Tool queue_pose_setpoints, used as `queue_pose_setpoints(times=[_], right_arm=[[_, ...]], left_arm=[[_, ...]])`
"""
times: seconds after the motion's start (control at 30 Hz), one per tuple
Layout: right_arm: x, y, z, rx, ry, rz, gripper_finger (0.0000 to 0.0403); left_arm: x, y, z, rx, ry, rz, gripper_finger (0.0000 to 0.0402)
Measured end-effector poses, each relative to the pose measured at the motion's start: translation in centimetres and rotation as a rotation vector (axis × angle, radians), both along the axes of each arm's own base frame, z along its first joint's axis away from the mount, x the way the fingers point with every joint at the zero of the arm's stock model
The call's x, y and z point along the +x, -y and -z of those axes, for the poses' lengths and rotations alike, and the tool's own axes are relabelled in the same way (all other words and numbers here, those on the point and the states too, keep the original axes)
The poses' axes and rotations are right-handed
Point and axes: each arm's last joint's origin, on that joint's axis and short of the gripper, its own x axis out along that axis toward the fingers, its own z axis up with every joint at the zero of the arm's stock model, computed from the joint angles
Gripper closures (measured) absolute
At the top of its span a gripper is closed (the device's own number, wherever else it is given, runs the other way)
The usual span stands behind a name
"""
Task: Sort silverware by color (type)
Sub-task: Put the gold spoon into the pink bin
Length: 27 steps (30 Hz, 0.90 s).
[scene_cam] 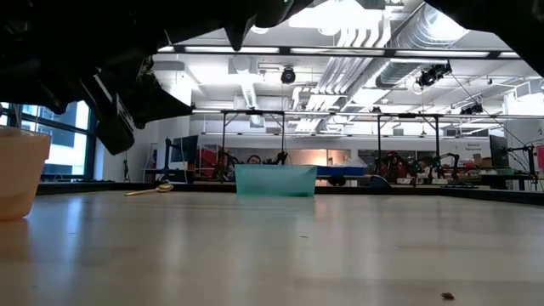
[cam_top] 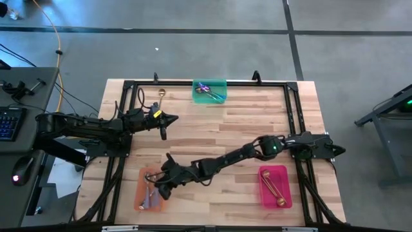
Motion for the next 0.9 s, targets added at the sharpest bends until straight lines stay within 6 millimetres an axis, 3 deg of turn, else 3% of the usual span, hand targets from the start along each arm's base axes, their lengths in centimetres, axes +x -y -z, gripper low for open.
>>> queue_pose_setpoints(times=[0.17,0.3,0.4,0.5,0.7,0.9], right_arm=[[-0.4,0.9,-2.1,-0.117,-0.003,-0.170,0.0326],[-1.6,2.2,-4.9,-0.312,-0.060,-0.252,0.0368],[-2.5,3.6,-5.6,-0.479,-0.138,-0.202,0.0396],[-2.5,5.1,-4.6,-0.540,-0.123,-0.193,0.0397],[-3.3,8.6,-0.2,-0.474,0.057,-0.198,0.0402],[-7.2,12.2,-0.4,-0.444,0.124,-0.132,0.0403]], left_arm=[[0.0,0.0,0.3,-0.024,-0.020,-0.004,0.0401],[-0.2,-0.3,0.7,-0.080,-0.051,-0.035,0.0401],[-0.6,-0.9,1.1,-0.127,-0.078,-0.083,0.0401],[-0.9,-1.6,1.5,-0.147,-0.114,-0.132,0.0401],[-1.7,-3.0,2.1,-0.215,-0.223,-0.241,0.0401],[-2.1,-4.2,1.6,-0.249,-0.378,-0.456,0.0391]])
